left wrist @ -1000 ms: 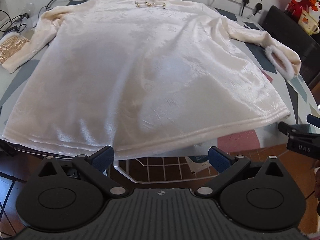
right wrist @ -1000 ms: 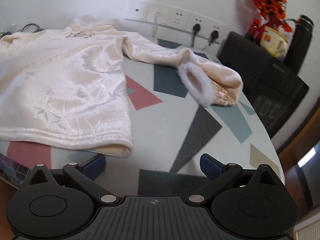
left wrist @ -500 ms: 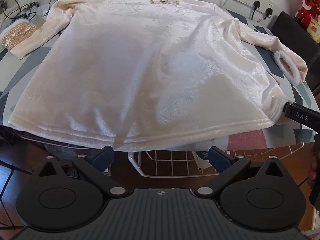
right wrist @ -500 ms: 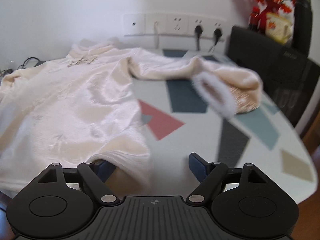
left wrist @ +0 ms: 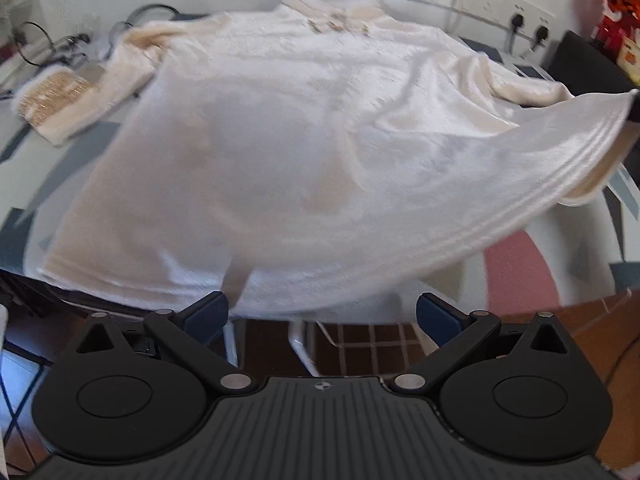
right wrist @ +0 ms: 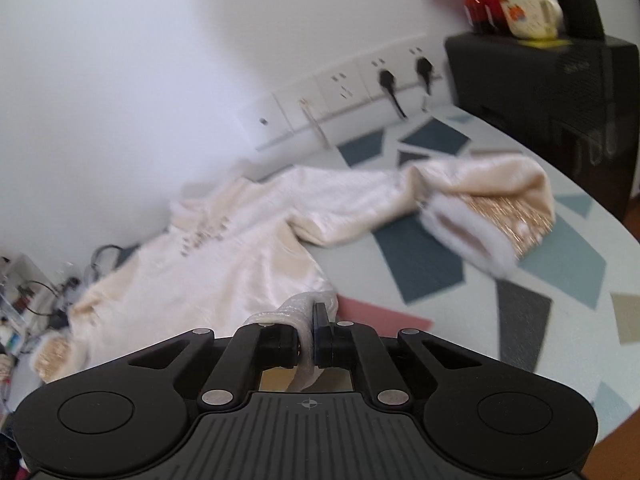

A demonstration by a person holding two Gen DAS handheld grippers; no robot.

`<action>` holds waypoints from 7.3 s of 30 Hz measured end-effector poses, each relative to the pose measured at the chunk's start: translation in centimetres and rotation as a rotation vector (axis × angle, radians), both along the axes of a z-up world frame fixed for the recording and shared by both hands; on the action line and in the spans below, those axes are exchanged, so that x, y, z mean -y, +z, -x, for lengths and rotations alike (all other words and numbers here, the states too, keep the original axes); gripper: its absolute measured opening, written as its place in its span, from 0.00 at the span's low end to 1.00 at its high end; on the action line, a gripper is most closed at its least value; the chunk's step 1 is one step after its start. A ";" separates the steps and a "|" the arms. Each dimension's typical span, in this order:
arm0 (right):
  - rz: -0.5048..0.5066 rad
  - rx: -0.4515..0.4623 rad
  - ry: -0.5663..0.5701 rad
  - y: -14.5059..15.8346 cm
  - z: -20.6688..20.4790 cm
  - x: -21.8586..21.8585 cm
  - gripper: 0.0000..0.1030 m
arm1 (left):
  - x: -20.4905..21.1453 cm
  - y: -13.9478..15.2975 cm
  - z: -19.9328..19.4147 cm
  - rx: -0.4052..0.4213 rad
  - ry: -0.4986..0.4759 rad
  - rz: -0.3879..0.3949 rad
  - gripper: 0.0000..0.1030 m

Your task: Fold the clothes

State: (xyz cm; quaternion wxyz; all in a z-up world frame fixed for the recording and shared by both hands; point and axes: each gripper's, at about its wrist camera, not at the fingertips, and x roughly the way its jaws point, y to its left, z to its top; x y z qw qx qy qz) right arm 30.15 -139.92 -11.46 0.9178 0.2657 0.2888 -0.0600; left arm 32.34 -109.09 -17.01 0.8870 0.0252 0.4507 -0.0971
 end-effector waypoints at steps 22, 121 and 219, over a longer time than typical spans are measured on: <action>0.102 -0.019 -0.078 1.8 -1.6 0.5 0.05 | -11.4 -1.4 -2.8 0.226 0.316 -0.307 1.00; 0.361 -0.224 -0.226 2.1 -16.0 0.1 0.99 | 3.3 5.1 -25.0 -0.016 0.018 -0.123 0.99; -0.050 -0.074 0.201 2.8 -29.6 -11.5 0.07 | -11.4 5.9 -23.8 0.056 0.106 0.281 1.00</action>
